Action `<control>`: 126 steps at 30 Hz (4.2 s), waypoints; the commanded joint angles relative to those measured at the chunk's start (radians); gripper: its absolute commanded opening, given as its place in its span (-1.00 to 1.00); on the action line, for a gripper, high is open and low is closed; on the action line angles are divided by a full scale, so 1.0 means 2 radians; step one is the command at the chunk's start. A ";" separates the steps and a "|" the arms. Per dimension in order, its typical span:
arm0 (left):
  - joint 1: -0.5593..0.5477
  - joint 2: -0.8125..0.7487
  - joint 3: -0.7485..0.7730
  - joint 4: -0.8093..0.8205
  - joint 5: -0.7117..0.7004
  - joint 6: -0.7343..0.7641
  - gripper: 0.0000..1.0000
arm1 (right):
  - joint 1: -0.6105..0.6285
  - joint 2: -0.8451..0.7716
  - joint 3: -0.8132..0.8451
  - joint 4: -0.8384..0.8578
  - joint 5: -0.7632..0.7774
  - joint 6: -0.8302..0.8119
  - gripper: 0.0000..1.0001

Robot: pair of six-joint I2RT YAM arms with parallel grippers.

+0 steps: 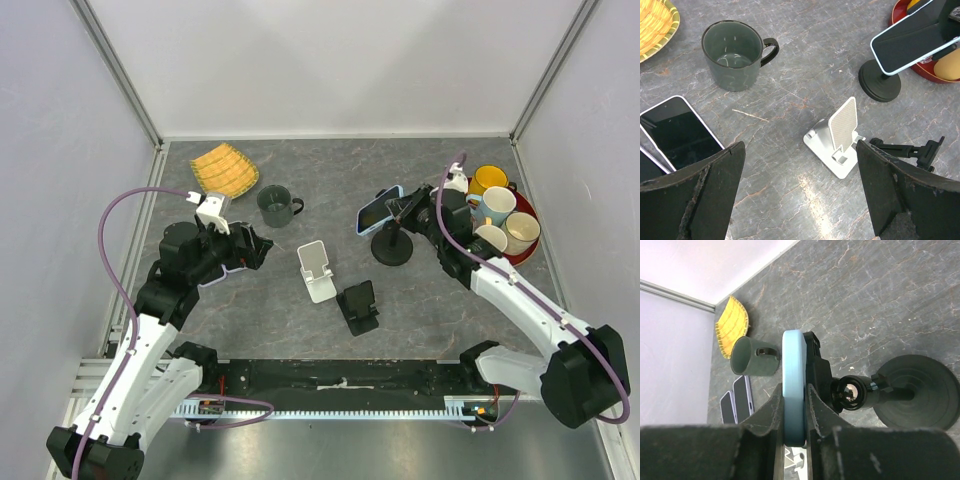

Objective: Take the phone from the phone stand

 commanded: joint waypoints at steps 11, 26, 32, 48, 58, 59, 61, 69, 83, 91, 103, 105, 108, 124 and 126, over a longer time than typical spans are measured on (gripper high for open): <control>-0.005 -0.005 0.001 0.017 0.000 0.017 0.96 | -0.013 0.017 -0.067 0.009 -0.139 0.132 -1.00; -0.010 0.004 0.002 0.017 0.012 0.020 0.96 | -0.005 0.056 0.049 -0.096 -0.131 -0.100 -0.99; -0.012 0.011 0.001 0.017 0.008 0.021 0.96 | 0.003 0.052 0.076 -0.130 -0.092 -0.161 -0.87; -0.070 0.058 0.031 0.024 0.008 0.002 0.96 | 0.005 0.039 0.086 -0.143 -0.068 -0.220 -0.78; -0.254 0.202 0.117 0.115 -0.173 0.046 0.96 | 0.005 0.032 0.097 -0.151 -0.063 -0.187 -1.00; -0.266 0.221 0.124 0.135 -0.185 0.057 0.96 | 0.005 0.033 0.098 -0.151 -0.063 -0.182 -1.00; -0.292 0.271 0.143 0.159 -0.219 0.089 0.96 | 0.005 0.035 0.099 -0.153 -0.069 -0.171 -1.00; -0.329 0.383 0.182 0.247 -0.232 0.178 0.93 | 0.005 0.041 0.099 -0.154 -0.092 -0.147 -1.00; -0.369 0.475 0.096 0.501 -0.331 0.260 0.79 | -0.002 0.035 0.101 -0.149 -0.127 -0.094 -1.00; -0.380 0.505 0.090 0.563 -0.375 0.292 0.65 | -0.003 0.024 0.099 -0.149 -0.132 -0.081 -1.00; -0.396 0.551 0.113 0.613 -0.412 0.337 0.29 | -0.004 0.024 0.097 -0.143 -0.144 -0.065 -0.98; -0.397 0.557 0.117 0.613 -0.417 0.336 0.20 | -0.003 0.024 0.096 -0.142 -0.148 -0.064 -0.97; -0.398 0.562 0.124 0.613 -0.429 0.334 -0.03 | -0.004 0.023 0.093 -0.139 -0.151 -0.065 -0.94; -0.400 0.544 0.124 0.550 -0.447 0.244 -0.96 | -0.015 -0.036 0.086 -0.122 -0.088 -0.116 0.39; -0.400 0.542 0.124 0.541 -0.446 0.228 -0.96 | -0.021 -0.051 0.087 -0.121 -0.068 -0.134 0.53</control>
